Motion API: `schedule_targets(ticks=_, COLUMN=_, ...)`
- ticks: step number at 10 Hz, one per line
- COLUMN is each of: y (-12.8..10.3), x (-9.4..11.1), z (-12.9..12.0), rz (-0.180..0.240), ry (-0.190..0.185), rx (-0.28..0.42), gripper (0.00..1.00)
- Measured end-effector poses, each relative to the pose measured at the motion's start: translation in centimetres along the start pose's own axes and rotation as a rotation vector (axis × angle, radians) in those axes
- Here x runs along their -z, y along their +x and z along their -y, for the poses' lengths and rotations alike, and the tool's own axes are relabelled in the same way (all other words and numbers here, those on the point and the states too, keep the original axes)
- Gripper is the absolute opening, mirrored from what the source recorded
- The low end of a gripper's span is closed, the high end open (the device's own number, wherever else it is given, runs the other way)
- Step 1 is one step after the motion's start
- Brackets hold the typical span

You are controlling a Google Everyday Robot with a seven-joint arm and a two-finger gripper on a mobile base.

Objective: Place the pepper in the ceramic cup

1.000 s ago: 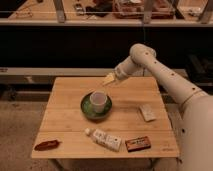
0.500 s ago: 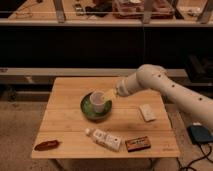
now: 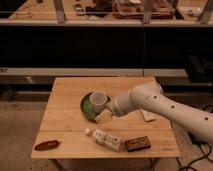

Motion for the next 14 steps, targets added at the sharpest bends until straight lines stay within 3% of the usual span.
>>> schedule_targets(ticks=2, y=2.0, x=-1.2, z=2.1, rz=-0.056, ry=0.035, rx=0.089, gripper=0.64)
schedule_targets(ticks=4, y=4.6, x=-3.2, z=6.7, rz=-0.164, ry=0.106, rx=0.240, gripper=0.64)
schedule_targets(ticks=5, y=5.5, x=-5.0, z=11.5, rz=-0.249, ry=0.180, rx=0.379, gripper=0.64)
schedule_targets(ticks=8, y=6.2, x=-6.6, z=17.3, rz=-0.344, ry=0.259, rx=0.541, gripper=0.64)
schedule_targets(ticks=11, y=6.1, x=-6.7, z=17.4, rz=-0.347, ry=0.258, rx=0.547, gripper=0.64)
schedule_targets(ticks=13, y=5.7, x=-8.5, z=17.4, rz=-0.360, ry=0.274, rx=0.534, gripper=0.64)
schedule_targets(ticks=14, y=5.5, x=-10.2, z=17.8, rz=-0.385, ry=0.296, rx=0.510, gripper=0.64)
